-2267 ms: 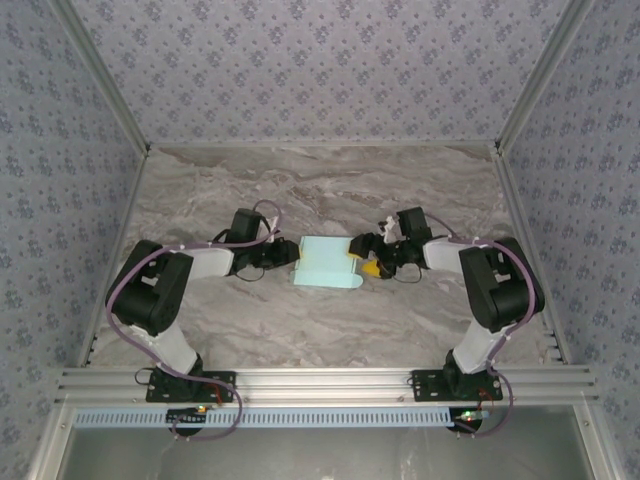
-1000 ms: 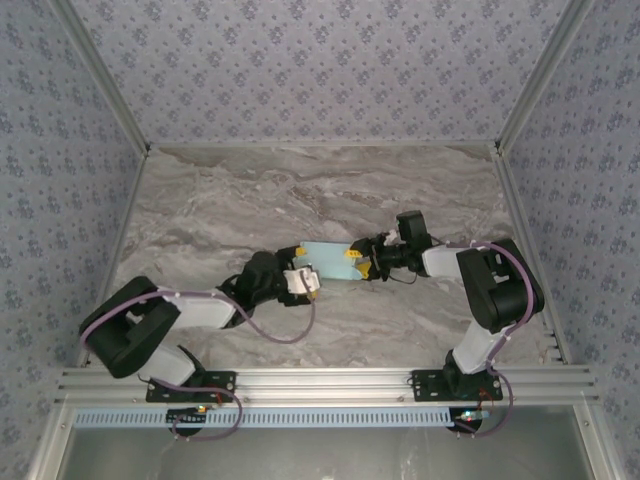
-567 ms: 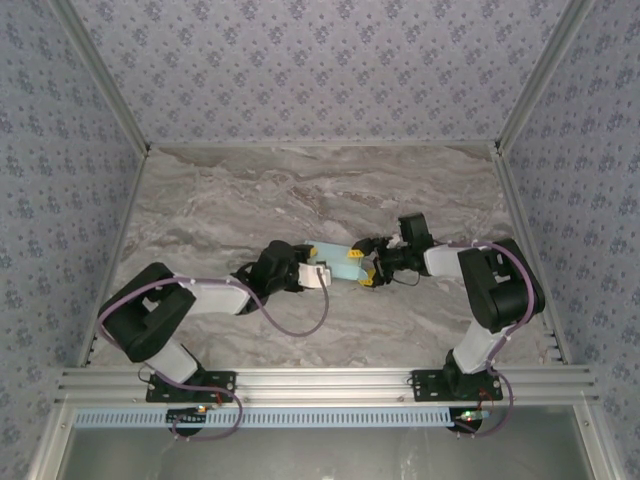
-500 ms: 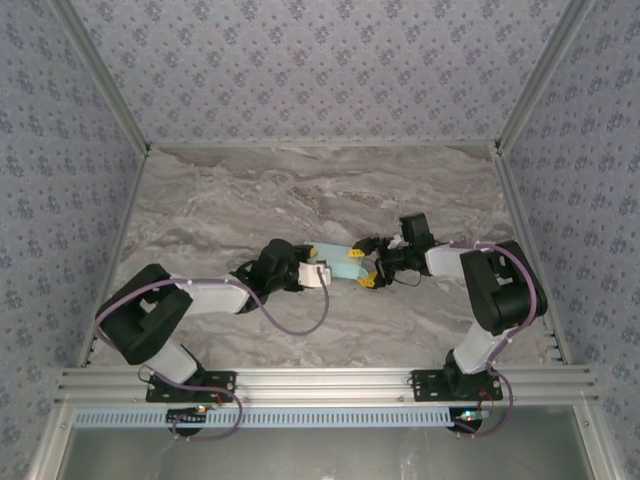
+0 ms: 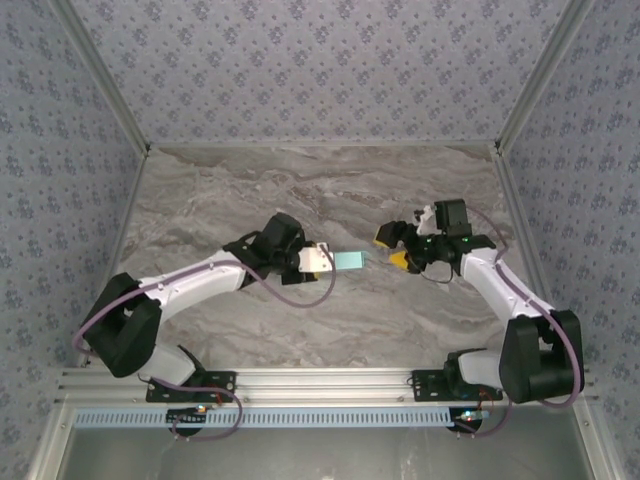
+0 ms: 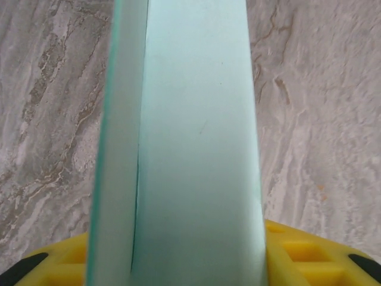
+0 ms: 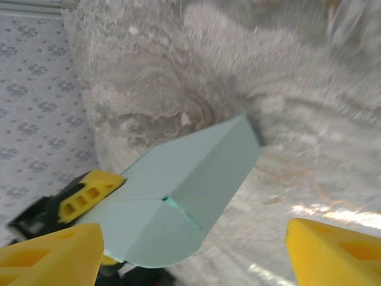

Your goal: Fold the paper box

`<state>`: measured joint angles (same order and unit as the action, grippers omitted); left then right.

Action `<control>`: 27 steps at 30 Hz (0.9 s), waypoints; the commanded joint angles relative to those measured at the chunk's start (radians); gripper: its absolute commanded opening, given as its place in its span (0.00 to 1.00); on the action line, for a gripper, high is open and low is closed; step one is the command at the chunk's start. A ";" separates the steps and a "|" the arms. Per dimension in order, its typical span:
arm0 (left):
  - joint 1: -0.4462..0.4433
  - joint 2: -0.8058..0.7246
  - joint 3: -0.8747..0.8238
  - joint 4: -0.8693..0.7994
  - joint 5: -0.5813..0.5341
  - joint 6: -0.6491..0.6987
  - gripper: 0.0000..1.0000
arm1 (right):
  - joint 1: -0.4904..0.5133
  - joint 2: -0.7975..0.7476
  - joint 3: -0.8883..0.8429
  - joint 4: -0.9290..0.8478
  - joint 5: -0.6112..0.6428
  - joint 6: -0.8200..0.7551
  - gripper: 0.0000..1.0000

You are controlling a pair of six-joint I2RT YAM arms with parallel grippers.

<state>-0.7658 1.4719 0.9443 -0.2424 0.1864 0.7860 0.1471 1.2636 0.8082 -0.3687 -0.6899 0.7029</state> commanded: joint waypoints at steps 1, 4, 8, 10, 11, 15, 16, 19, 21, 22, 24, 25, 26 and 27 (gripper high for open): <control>0.023 0.029 0.080 -0.232 0.092 -0.051 0.46 | -0.005 -0.021 0.060 -0.122 0.138 -0.248 0.83; 0.064 0.036 0.075 -0.219 0.154 -0.062 0.47 | 0.001 -0.024 0.081 -0.125 0.172 -0.322 0.82; 0.099 0.053 0.037 -0.141 0.228 -0.074 0.47 | 0.039 -0.030 0.086 -0.114 0.169 -0.394 0.81; 0.104 0.074 0.020 -0.100 0.250 -0.080 0.48 | 0.071 -0.039 0.074 -0.099 0.151 -0.422 0.81; 0.107 0.086 0.016 -0.088 0.265 -0.087 0.48 | 0.087 -0.042 0.071 -0.095 0.151 -0.435 0.80; 0.122 0.133 0.003 -0.043 0.314 -0.103 0.49 | 0.176 -0.046 0.073 -0.105 0.220 -0.514 0.79; 0.125 0.139 0.001 -0.037 0.318 -0.103 0.49 | 0.199 -0.044 0.074 -0.109 0.254 -0.537 0.78; 0.131 0.146 0.000 -0.024 0.332 -0.100 0.49 | 0.265 -0.024 0.102 -0.129 0.334 -0.607 0.75; 0.133 0.145 0.005 -0.022 0.334 -0.097 0.49 | 0.301 0.003 0.128 -0.151 0.365 -0.644 0.72; 0.133 0.143 0.007 -0.024 0.335 -0.095 0.49 | 0.316 0.019 0.142 -0.164 0.392 -0.650 0.70; 0.134 0.143 0.011 -0.027 0.338 -0.091 0.49 | 0.332 0.043 0.164 -0.177 0.422 -0.657 0.67; 0.133 0.143 0.012 -0.025 0.340 -0.091 0.49 | 0.340 0.054 0.174 -0.180 0.426 -0.665 0.64; 0.134 0.145 0.012 -0.024 0.344 -0.093 0.50 | 0.351 0.064 0.185 -0.185 0.432 -0.677 0.61; 0.136 0.146 0.011 -0.020 0.347 -0.093 0.50 | 0.362 0.068 0.193 -0.190 0.441 -0.691 0.60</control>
<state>-0.6353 1.6035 0.9581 -0.2638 0.4881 0.6899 0.4881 1.3136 0.9562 -0.5087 -0.3153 0.0776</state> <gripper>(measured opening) 0.499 0.609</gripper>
